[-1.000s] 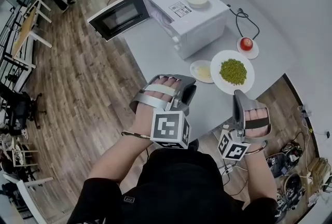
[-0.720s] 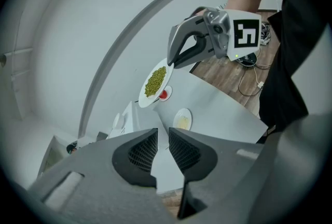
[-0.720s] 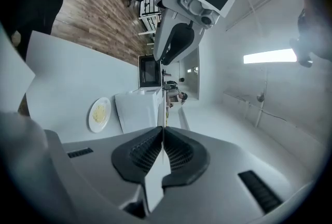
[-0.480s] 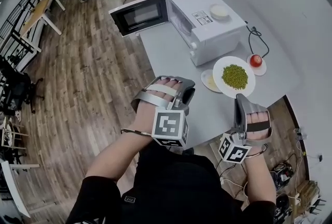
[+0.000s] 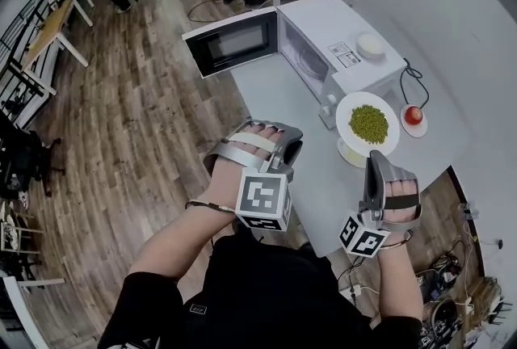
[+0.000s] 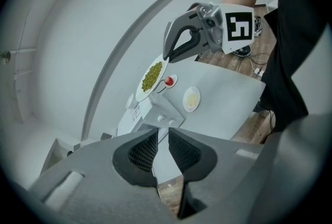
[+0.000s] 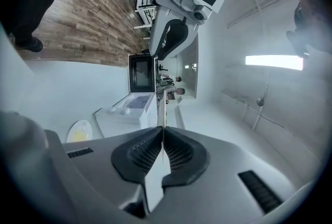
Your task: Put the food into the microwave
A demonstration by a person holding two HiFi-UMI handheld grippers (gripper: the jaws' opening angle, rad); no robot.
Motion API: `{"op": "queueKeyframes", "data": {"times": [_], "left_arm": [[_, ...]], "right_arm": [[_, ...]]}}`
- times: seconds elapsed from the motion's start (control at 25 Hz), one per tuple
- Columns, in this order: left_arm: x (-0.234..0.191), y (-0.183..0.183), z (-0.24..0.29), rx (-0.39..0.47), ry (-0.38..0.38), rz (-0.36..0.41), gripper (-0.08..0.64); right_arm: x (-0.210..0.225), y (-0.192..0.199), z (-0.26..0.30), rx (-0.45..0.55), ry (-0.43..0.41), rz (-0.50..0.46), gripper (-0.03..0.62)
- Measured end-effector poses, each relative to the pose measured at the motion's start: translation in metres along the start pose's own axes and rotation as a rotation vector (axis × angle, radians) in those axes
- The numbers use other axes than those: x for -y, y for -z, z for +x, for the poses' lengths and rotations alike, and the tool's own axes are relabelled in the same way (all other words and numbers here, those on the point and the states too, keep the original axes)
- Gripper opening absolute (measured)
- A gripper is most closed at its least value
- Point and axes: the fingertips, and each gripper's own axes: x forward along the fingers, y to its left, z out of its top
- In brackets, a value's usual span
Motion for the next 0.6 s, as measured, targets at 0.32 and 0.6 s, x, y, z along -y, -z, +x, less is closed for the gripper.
{"op": "queueKeyframes", "data": {"times": [0.32,0.6], "left_arm": [[-0.032,0.096,-0.009,0.050,0.031,0.044,0.069],[-0.054,0.152,-0.010,0.058,0.028,0.083,0.069]], "right_arm": [[0.004,-0.082,0.053,-0.088,0.003,0.026,0.021],[0.004,-0.134,0.096,-0.095,-0.012,0.019,0.021]]}}
